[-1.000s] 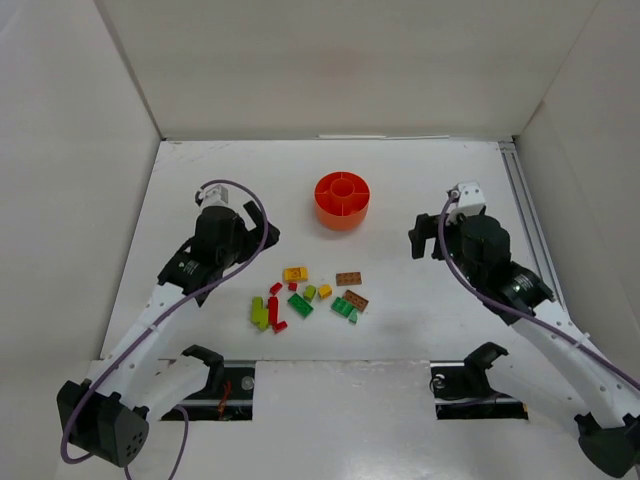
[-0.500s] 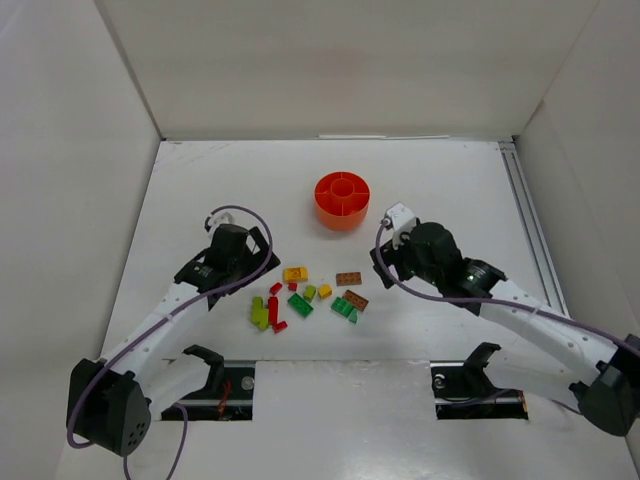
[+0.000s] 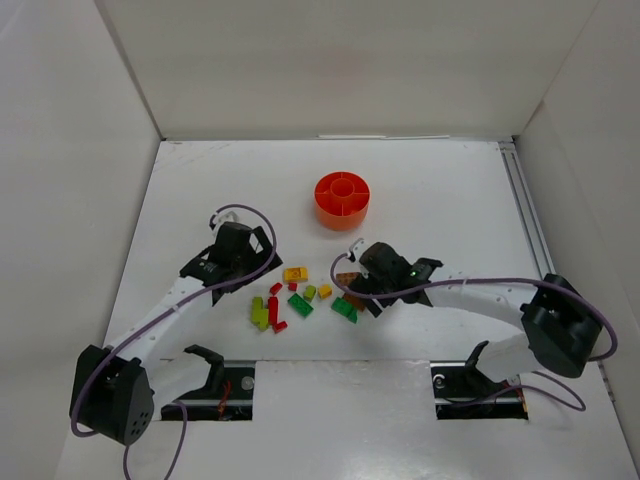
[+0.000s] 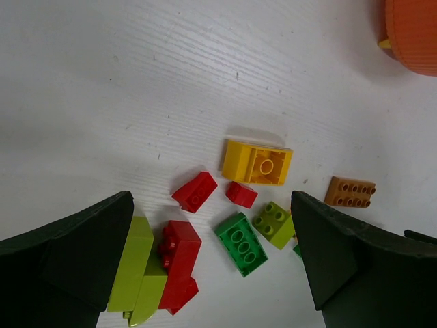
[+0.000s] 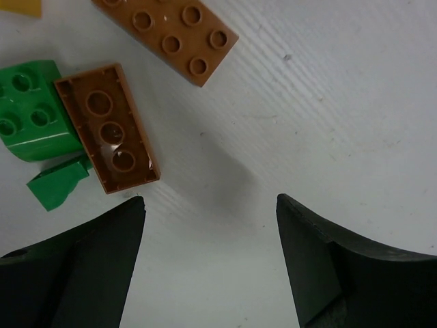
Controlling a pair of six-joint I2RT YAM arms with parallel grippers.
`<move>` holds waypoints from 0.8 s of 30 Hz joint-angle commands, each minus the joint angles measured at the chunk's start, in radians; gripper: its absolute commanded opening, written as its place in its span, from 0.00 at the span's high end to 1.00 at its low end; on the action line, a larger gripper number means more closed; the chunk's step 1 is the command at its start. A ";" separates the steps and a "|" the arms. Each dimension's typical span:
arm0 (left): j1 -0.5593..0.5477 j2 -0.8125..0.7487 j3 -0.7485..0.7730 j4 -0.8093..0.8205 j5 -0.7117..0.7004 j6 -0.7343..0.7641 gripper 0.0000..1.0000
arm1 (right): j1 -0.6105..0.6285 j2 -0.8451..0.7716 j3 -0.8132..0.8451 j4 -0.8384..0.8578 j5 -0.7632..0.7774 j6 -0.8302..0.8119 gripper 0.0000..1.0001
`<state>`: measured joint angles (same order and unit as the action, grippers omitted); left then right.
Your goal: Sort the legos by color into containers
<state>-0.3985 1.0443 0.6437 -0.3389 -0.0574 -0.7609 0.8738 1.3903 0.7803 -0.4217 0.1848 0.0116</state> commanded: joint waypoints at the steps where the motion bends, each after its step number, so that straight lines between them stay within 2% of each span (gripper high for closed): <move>1: -0.005 0.000 0.037 0.020 0.007 0.023 0.01 | 0.033 0.030 0.045 -0.042 0.064 0.070 0.18; 11: -0.005 0.032 0.057 0.038 0.007 0.041 0.01 | 0.080 0.073 0.014 0.038 0.008 0.071 0.18; 16: -0.005 0.054 0.076 0.028 0.007 0.051 0.01 | 0.080 0.154 0.074 0.050 0.099 0.071 0.20; 20: -0.005 0.054 0.085 0.018 -0.005 0.051 0.01 | 0.080 0.228 0.112 0.050 0.111 0.051 0.21; 24: -0.005 0.054 0.085 0.018 -0.005 0.051 0.01 | 0.080 0.250 0.122 0.104 0.013 0.005 0.23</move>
<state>-0.3985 1.1042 0.6853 -0.3195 -0.0540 -0.7219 0.9459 1.6119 0.8967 -0.3527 0.2409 0.0566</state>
